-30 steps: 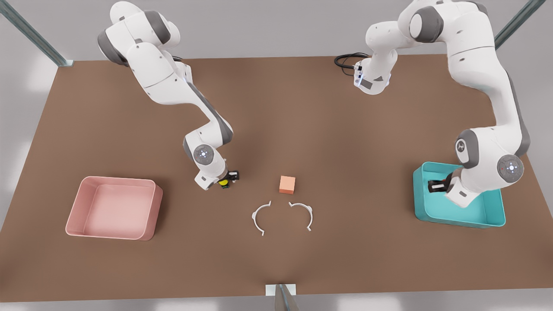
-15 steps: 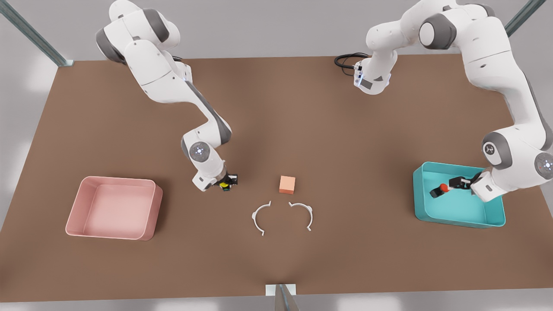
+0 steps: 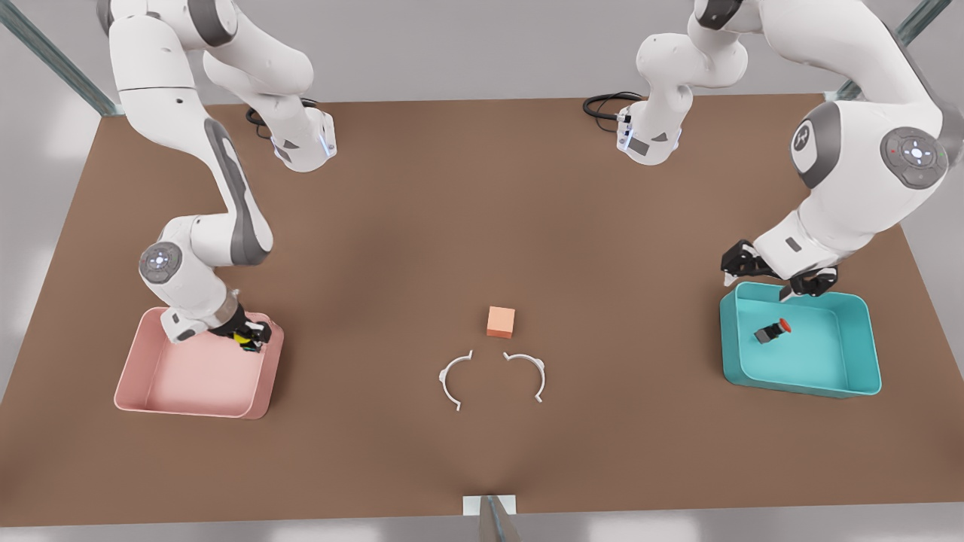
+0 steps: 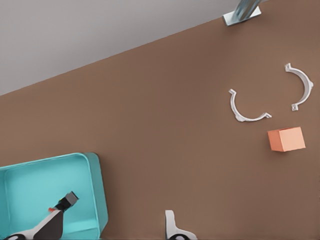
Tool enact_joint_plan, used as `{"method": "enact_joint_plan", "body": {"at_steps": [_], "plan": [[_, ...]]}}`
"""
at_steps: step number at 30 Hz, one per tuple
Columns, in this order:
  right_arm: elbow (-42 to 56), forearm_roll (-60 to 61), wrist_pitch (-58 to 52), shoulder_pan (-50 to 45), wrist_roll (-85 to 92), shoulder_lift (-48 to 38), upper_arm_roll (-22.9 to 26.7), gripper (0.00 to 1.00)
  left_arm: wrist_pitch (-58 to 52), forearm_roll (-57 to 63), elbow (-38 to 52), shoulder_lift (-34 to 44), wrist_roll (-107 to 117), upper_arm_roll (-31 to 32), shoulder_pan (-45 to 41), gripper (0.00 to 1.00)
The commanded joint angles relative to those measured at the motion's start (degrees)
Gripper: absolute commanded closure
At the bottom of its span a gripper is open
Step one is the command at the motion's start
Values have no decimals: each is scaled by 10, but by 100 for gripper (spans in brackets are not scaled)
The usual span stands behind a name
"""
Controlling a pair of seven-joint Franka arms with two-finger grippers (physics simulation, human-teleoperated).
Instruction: Place the red button in the blue storage box with the left arm, and place the yellow button in the pink storage box with the right arm
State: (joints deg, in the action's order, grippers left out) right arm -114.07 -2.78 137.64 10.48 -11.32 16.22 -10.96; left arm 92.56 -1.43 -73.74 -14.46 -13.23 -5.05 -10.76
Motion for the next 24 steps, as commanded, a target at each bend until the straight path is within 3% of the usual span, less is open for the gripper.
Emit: {"method": "enact_joint_plan", "body": {"at_steps": [1, 5, 7, 9, 10, 13, 15, 17, 18, 20, 21, 24], "plan": [[5, -4, -32, 20, 296, 2, -3, 57, -25, -1, 5, -6, 161, 1, 0, 0], [54, 35, -31, 55, 417, 62, 7, 54, -28, -2, 4, -11, 161, 0, 1, 0], [84, 34, -30, 75, 446, 92, 8, 47, -32, 0, 4, -10, 161, 0, 1, 0], [130, 30, -32, 104, 452, 137, 1, 11, -36, 1, 4, -10, 161, -1, 1, 0], [150, 29, -33, 113, 465, 156, -4, 0, -36, 1, 4, -10, 161, -1, 1, 0], [164, 10, -85, 99, 412, 138, -9, 0, -37, 0, 4, -9, 161, 0, 0, 0], [169, -1, -160, 33, 261, 53, -9, 0, -37, 0, 4, -9, 161, 0, -1, 0], [214, -2, -326, -125, 138, -63, 99, 0, -47, -2, 4, -9, 161, -1, 0, 0], [223, -5, -404, -125, 96, -113, 96, 0, -47, -1, 4, -8, 161, 0, -1, 0], [280, 1, -512, -111, 80, -89, 78, 0, -48, -1, 4, -7, 161, 0, -1, 0], [373, -3, -558, -62, 48, -30, 19, 0, -48, -2, 5, -7, 161, 0, -1, 0], [373, -2, -542, -56, 47, -29, 16, 0, -48, 1, 5, -7, 161, 0, -1, 0]]}}
